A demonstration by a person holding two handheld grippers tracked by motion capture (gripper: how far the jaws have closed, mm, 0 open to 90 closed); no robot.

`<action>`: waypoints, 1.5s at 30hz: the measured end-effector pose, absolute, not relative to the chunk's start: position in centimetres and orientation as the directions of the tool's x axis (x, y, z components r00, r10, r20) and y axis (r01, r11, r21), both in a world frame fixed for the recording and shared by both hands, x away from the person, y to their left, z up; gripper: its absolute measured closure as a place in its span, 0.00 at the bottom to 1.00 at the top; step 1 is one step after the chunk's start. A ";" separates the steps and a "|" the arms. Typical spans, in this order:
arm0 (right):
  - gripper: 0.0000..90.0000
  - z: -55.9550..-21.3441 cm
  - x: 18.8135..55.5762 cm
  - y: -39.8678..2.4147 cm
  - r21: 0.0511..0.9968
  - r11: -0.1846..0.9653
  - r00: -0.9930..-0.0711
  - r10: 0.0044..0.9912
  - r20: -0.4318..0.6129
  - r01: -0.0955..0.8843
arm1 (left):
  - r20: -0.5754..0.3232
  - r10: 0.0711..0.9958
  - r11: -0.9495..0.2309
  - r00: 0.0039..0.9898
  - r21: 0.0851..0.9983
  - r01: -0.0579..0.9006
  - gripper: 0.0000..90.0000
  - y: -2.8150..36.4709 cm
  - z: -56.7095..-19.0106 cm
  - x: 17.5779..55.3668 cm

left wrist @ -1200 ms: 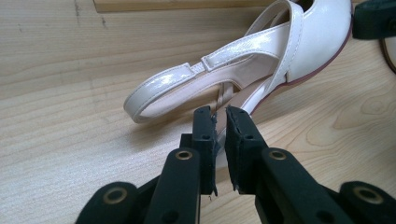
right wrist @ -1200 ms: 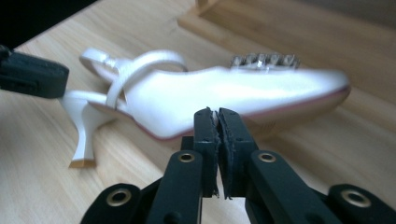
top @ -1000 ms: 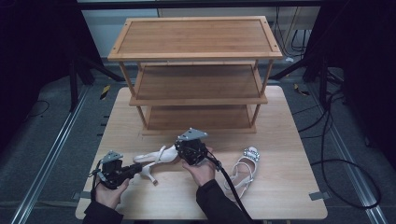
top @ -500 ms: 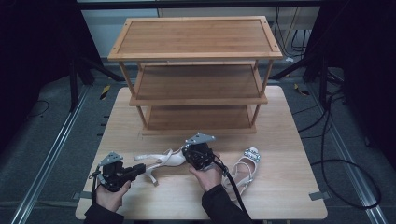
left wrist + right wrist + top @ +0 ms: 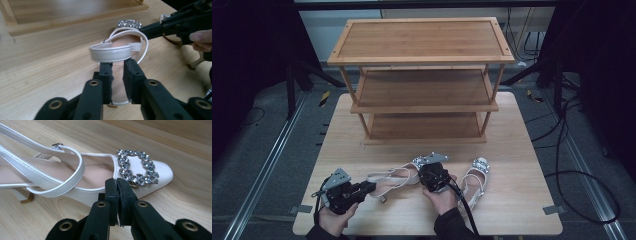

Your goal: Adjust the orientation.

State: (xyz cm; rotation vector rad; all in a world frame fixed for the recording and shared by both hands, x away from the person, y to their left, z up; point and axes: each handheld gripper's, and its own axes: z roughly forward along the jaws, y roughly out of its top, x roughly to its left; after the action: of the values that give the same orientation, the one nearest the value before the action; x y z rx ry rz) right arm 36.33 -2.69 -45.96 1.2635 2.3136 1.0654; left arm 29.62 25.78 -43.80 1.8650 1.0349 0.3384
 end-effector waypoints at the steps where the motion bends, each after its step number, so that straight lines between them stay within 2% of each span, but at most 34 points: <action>1: 0.95 -46.0 36.3 -2.8 0.732 0.334 -0.573 0.814 0.094 0.594 | -0.170 0.781 -0.200 0.601 0.843 0.499 0.80 26.0 -43.8 29.3; 5: 0.91 -45.4 36.2 -3.2 0.771 0.304 -0.602 0.789 0.126 0.560 | -0.135 0.808 -0.189 0.574 0.863 0.469 0.62 26.7 -44.3 28.5; 11: 0.78 -42.7 35.9 -4.1 0.850 0.210 -0.620 0.767 0.163 0.483 | -0.116 0.806 -0.206 0.580 0.864 0.460 0.35 26.7 -45.1 28.4; 18: 0.58 -39.6 36.2 -7.6 0.899 0.142 -0.586 0.798 0.144 0.414 | -0.094 0.802 -0.249 0.590 0.845 0.473 0.19 25.1 -46.1 28.7; 27: 0.41 -39.8 36.2 -14.2 0.909 0.127 -0.515 0.850 0.106 0.397 | -0.047 0.769 -0.354 0.638 0.799 0.486 0.12 22.7 -47.2 28.6; 34: 0.36 -41.3 35.8 -18.8 0.912 0.113 -0.464 0.881 0.092 0.395 | -0.038 0.772 -0.376 0.634 0.778 0.504 0.12 21.2 -47.7 30.4; 41: 0.33 -43.4 35.8 -21.4 0.913 0.066 -0.411 0.904 0.116 0.403 | -0.015 0.759 -0.410 0.651 0.766 0.495 0.13 19.7 -48.1 31.8; 45: 0.33 -44.3 36.0 -22.3 0.905 0.055 -0.395 0.910 0.129 0.422 | -0.020 0.758 -0.411 0.652 0.762 0.501 0.18 19.2 -48.3 32.3</action>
State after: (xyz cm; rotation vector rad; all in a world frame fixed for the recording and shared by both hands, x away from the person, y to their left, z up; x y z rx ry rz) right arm 35.96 -22.34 -44.27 1.3289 1.8522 1.3144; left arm 32.25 19.18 -48.32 2.0969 0.9736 0.4251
